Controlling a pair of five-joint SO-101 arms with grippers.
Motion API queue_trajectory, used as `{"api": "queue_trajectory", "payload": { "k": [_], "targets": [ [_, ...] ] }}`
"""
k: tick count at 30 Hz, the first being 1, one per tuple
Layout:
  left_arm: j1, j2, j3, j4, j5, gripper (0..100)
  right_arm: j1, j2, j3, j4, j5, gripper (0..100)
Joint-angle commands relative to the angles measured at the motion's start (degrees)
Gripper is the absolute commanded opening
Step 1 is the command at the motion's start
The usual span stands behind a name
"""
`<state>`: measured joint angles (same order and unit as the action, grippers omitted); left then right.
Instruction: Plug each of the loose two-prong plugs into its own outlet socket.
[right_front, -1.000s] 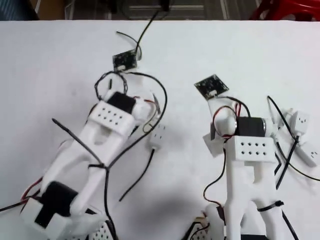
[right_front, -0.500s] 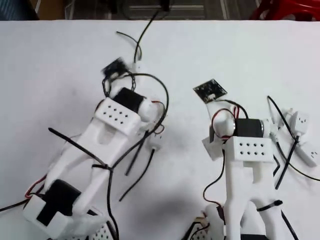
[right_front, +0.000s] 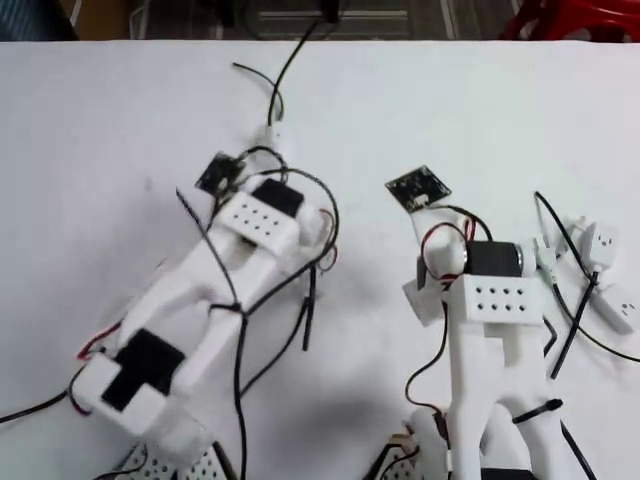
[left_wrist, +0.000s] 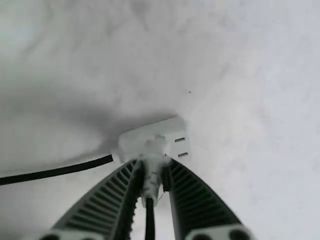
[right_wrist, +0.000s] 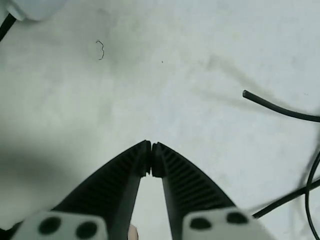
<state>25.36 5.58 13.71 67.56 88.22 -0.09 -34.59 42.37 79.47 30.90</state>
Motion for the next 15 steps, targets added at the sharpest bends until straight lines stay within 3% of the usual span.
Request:
{"api": "queue_trajectory", "payload": {
  "k": [1,6,15],
  "targets": [
    [0.0,5.6,-9.1,6.5,1.5,2,0.5,-1.0,1.0,-2.4,-0.5,1.9],
    [0.0,6.2,-15.9,13.9,1.4,2,0.5,-1.0,1.4,-2.9,-0.5,1.9],
    [1.5,6.5,-16.9,12.9,1.2,2,0.2,-1.0,1.3,-3.6,-0.5,1.9]
  ]
}}
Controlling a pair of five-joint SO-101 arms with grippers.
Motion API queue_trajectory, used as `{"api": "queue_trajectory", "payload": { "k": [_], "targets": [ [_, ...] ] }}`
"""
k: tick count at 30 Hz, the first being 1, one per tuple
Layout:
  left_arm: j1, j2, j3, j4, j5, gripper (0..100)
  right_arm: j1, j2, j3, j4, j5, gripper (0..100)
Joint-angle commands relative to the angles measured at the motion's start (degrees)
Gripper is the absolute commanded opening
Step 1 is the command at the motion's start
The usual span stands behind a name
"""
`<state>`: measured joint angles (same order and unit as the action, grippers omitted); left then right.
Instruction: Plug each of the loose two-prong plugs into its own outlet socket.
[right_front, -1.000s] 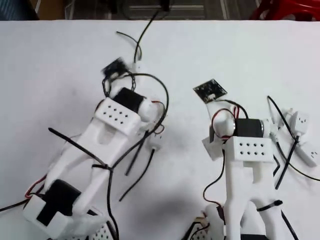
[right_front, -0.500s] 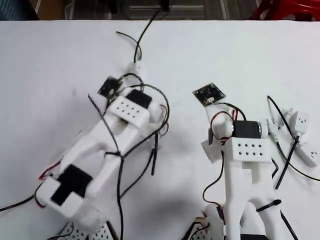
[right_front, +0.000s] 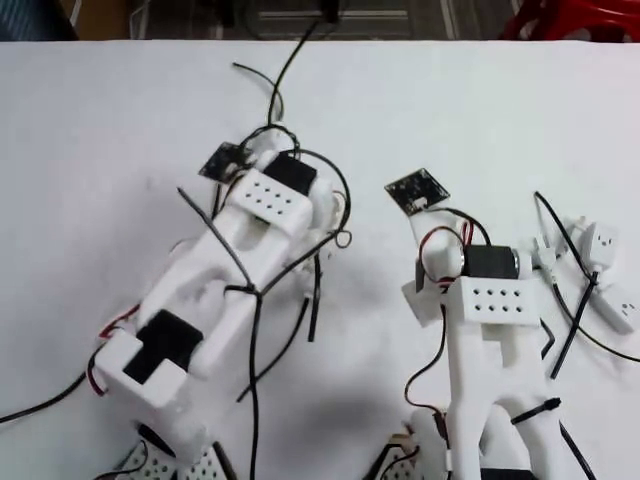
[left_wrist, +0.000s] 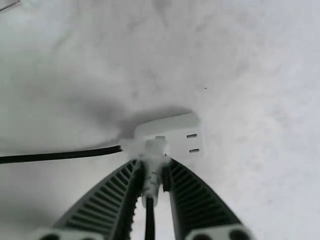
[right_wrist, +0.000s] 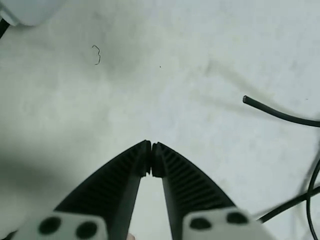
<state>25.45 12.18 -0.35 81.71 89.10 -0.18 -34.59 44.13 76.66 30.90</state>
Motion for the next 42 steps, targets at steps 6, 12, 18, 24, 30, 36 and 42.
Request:
{"api": "queue_trajectory", "payload": {
  "k": [6,12,18,24,30,36,42],
  "targets": [
    [3.9,0.2,-2.5,-3.8,0.3,2,0.3,-1.0,-0.4,-0.7,-0.5,1.9],
    [2.2,0.2,-2.3,-5.2,0.4,2,0.3,-1.0,-0.4,-0.6,-0.5,1.9],
    [1.5,0.2,-2.4,-5.8,0.5,2,0.3,-1.0,-0.3,-0.7,-0.5,1.9],
    [1.5,0.2,-2.4,-5.8,0.6,2,0.3,-1.0,-0.3,-0.7,-0.5,1.9],
    [0.6,0.3,-2.3,-5.9,4.4,2,0.4,-1.0,-0.3,-0.6,-0.5,1.9],
    [0.3,0.8,-2.3,-8.4,4.7,2,0.6,-1.0,-0.2,-0.6,-0.5,1.9],
    [0.7,6.5,-2.9,-11.2,4.7,2,0.6,-1.0,-0.2,-0.6,-0.5,1.9]
  ]
}}
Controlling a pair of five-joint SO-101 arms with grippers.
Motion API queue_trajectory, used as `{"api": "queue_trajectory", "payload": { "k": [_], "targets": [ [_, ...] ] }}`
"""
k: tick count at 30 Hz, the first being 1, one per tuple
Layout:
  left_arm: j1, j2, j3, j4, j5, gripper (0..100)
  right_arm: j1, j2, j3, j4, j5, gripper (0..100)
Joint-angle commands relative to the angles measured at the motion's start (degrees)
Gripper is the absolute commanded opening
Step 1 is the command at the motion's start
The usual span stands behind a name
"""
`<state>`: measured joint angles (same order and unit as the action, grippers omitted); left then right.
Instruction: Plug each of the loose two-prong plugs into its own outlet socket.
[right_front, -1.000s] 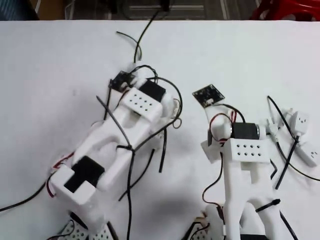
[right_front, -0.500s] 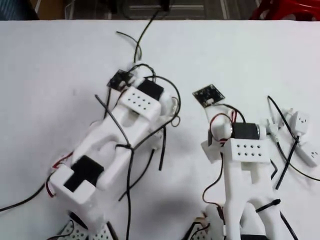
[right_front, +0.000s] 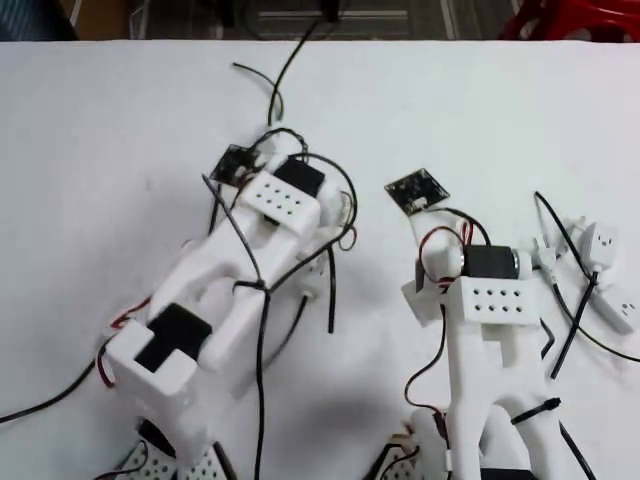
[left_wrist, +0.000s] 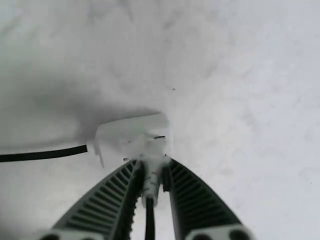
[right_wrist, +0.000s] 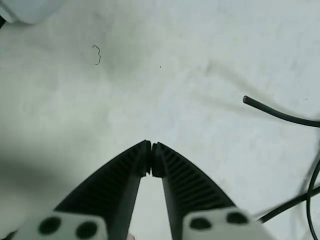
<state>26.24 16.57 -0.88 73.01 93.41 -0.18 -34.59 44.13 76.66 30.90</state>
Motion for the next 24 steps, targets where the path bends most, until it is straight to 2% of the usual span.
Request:
{"api": "queue_trajectory", "payload": {
  "k": [1,5,15,24],
  "targets": [
    [-0.2,2.6,-2.5,-2.5,0.4,2,0.7,-1.0,-0.2,-0.6,-0.5,1.9],
    [0.0,2.8,-3.0,-1.8,0.4,2,0.7,-1.0,-0.2,-0.7,-0.5,1.9],
    [-0.5,3.5,-5.1,5.7,0.0,2,0.7,-1.0,-0.2,-0.5,-0.4,1.9],
    [-3.4,4.0,-2.7,5.7,-7.9,2,0.7,-1.0,1.9,-0.7,-0.1,1.9]
  ]
}}
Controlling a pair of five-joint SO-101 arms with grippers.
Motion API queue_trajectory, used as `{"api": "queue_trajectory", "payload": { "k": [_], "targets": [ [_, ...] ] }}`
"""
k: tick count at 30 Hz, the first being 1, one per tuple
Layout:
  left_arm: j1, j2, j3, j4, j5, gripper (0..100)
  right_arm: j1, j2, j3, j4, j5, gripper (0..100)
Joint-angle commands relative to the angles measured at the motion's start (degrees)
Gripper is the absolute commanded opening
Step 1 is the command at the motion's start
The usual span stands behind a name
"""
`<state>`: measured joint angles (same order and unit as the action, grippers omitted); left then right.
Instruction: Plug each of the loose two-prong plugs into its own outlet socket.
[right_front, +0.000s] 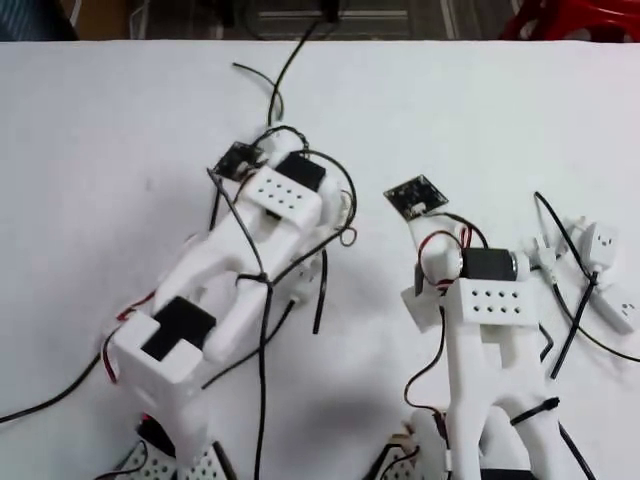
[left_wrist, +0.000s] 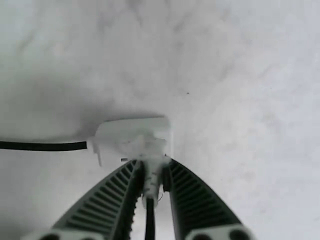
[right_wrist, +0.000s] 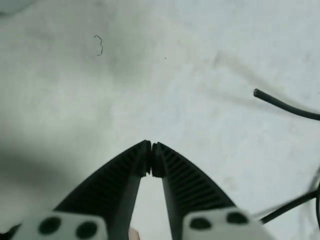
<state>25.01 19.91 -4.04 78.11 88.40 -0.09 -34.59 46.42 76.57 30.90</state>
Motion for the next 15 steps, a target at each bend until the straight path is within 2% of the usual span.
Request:
{"api": "queue_trajectory", "payload": {
  "k": [1,7,15],
  "targets": [
    [-2.1,1.6,0.4,0.6,-3.3,2,0.7,-1.0,-0.4,-0.7,-0.1,1.9],
    [-1.7,12.2,-4.4,1.1,-6.4,2,0.7,-1.0,-0.4,-0.5,-0.1,1.9],
    [-1.5,18.9,-15.5,12.0,-7.6,2,3.0,-1.0,-0.4,-0.7,0.0,1.9]
  ]
}}
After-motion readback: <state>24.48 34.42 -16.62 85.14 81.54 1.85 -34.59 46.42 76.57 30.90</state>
